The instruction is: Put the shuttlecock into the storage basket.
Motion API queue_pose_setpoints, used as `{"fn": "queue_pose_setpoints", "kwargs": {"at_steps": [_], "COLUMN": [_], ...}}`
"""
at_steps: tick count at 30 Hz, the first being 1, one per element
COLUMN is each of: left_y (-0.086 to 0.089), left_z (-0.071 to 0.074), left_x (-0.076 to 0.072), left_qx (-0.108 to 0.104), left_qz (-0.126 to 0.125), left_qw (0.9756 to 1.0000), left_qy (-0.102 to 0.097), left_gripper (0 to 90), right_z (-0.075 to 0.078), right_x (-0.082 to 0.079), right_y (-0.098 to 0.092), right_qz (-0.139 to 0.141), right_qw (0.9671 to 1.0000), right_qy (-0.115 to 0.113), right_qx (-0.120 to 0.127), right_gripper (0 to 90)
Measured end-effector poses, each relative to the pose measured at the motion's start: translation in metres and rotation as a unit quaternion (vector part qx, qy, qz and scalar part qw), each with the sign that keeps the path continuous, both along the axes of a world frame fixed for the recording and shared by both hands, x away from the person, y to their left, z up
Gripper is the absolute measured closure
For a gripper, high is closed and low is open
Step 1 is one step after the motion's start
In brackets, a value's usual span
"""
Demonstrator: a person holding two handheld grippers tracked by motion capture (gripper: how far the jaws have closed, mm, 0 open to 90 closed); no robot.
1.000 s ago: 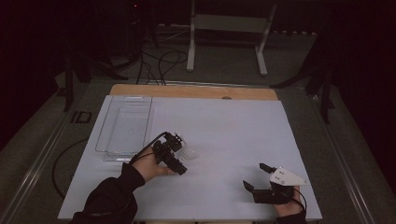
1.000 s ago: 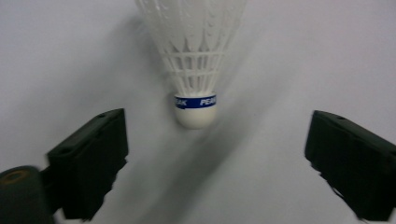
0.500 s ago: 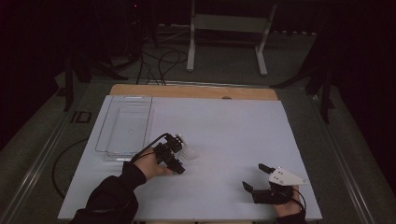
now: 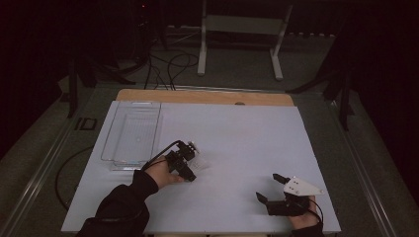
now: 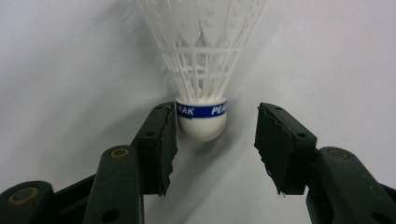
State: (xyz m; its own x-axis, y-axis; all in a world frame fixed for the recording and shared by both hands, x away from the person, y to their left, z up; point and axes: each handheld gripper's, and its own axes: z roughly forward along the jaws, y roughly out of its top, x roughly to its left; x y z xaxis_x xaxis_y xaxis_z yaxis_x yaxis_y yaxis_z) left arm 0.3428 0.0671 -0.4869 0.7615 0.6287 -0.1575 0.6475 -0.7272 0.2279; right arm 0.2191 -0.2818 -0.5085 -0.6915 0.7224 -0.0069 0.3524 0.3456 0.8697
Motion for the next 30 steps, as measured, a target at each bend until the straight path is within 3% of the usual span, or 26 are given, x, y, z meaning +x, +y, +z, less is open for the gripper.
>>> {"fn": "queue_pose_setpoints", "kwargs": {"at_steps": [5,9,18,27,30], "left_y": [-0.0011,-0.0014,-0.0020,0.0012,0.0017], "left_z": [-0.0043,-0.0079,-0.0084,-0.0047,-0.0023], "left_x": [0.0036,0.0048,0.0073,0.0086,0.0076], "left_qx": [0.009,0.014,0.024,0.015,0.021], "left_qz": [0.001,-0.005,-0.018,-0.023,-0.036], "left_qw": [1.0000,0.9999,0.9995,0.9996,0.9991], "left_qy": [0.004,0.008,0.001,0.006,0.006], "left_gripper": [49.6,55.8,61.8,65.8,65.9], "right_z": [0.0007,0.0006,0.0004,0.0005,0.0003], "right_x": [-0.0004,-0.0003,-0.0003,-0.0003,-0.0002], "right_y": [-0.0010,-0.0013,-0.0007,-0.0012,-0.0009], "right_qz": [-0.002,-0.002,-0.002,-0.002,-0.003], "right_qw": [1.0000,1.0000,1.0000,1.0000,1.0000], "right_qy": [-0.002,-0.001,0.001,0.001,0.001], "right_qx": [0.001,0.001,0.001,0.000,0.001], "right_gripper": [10.3,10.4,10.4,10.4,10.5]}}
